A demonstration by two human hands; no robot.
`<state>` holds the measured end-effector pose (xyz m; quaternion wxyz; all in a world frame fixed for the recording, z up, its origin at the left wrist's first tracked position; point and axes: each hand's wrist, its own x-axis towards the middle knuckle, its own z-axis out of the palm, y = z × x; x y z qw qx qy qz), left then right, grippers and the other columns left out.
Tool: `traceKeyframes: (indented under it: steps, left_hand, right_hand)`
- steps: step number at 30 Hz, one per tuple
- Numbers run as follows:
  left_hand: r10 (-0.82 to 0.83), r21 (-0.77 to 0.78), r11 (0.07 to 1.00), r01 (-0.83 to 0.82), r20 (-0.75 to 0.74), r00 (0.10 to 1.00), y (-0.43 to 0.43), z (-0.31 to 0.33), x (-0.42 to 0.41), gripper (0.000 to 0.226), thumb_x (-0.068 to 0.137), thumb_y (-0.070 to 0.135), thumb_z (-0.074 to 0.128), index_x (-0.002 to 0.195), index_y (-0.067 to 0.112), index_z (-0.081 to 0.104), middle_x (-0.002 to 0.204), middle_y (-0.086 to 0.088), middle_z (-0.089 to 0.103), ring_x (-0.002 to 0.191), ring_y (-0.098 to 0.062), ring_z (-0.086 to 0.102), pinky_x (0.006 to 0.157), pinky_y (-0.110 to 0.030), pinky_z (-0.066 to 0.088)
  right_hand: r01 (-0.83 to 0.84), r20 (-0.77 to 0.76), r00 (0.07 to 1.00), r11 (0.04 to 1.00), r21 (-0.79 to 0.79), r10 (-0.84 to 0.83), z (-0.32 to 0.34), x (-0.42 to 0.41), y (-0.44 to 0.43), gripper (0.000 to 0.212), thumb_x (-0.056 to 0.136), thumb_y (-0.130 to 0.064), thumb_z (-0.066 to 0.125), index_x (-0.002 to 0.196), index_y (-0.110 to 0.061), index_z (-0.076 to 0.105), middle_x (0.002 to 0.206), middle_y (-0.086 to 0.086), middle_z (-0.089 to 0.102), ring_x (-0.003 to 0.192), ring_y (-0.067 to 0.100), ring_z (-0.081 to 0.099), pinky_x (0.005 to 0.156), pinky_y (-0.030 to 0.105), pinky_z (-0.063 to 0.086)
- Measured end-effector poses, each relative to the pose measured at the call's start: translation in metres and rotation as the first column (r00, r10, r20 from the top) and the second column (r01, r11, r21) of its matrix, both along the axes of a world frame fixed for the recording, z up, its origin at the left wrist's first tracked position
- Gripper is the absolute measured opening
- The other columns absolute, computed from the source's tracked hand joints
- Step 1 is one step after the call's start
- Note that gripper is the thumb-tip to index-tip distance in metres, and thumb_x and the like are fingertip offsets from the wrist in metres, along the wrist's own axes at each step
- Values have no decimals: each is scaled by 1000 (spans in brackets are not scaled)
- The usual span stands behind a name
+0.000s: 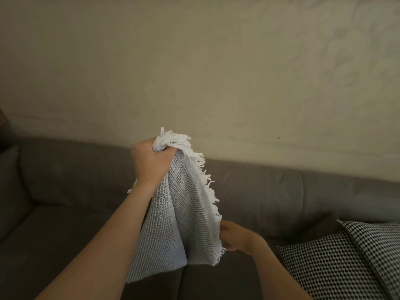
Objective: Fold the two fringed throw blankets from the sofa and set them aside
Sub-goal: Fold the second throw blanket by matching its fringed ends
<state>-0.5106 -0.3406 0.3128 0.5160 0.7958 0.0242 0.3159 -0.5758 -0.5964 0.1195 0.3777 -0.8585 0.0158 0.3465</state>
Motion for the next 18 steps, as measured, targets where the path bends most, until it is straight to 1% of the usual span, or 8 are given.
traceKeyframes:
  steps: [3,4,6,8,10,12,15,18]
  left_hand:
    - [-11,-30,999,11,-6,1000,2,-2,-1,43,80,29,89,57,9,59,56,-11,61,51,-9,38,49,-31,36]
    - [-8,-44,999,8,-4,1000,3,-2,-1,42,81,29,89,57,10,59,56,-10,61,51,-9,39,49,-31,37]
    - [7,-74,997,-7,1,1000,4,1,-1,42,81,29,87,56,11,59,54,-7,60,51,-10,40,49,-32,38]
    - [24,-104,994,-23,8,1000,5,7,-2,43,83,28,85,54,15,57,52,1,55,51,-9,40,49,-32,37]
    - [31,-142,989,-28,18,999,3,13,-2,43,84,27,85,54,19,55,52,6,53,50,-6,39,49,-29,38]
    - [29,-170,985,-24,28,999,1,20,-1,42,85,27,84,54,22,57,53,8,55,50,-3,41,50,-27,40]
    - [24,-206,978,-12,56,998,-4,25,-1,35,85,30,84,58,21,63,56,7,60,53,-4,46,53,-30,45]
    - [24,-266,964,-8,55,998,-7,28,1,39,83,33,82,56,16,59,52,4,54,54,-7,42,53,-32,41]
  right_hand:
    - [98,140,984,993,67,-107,15,5,17,18,85,-20,57,79,-7,67,75,-2,59,70,11,49,66,27,44]
    - [127,165,977,991,43,-132,21,8,20,24,89,-15,58,66,-10,58,68,-2,51,63,9,43,59,22,38]
    - [142,206,969,990,-16,-136,25,12,25,36,94,-8,55,61,-16,45,64,-3,43,58,9,36,51,21,30]
    - [38,160,987,991,-127,-17,20,13,23,29,95,-7,54,67,-16,52,74,1,55,67,13,49,57,23,38]
    - [-70,54,995,979,-193,82,11,6,18,8,97,-12,59,102,-11,66,99,6,70,79,20,69,65,25,53]
    - [-32,-50,998,980,-197,23,3,-2,15,36,105,-26,53,137,-11,55,106,10,76,74,21,78,65,31,63]
    - [77,-62,994,978,-194,-90,1,-11,11,40,109,-36,39,138,-12,54,101,12,75,70,25,79,54,31,61]
    - [200,11,978,930,-307,-207,-9,-19,4,60,100,-62,43,121,-10,64,100,7,67,65,22,68,62,33,56]
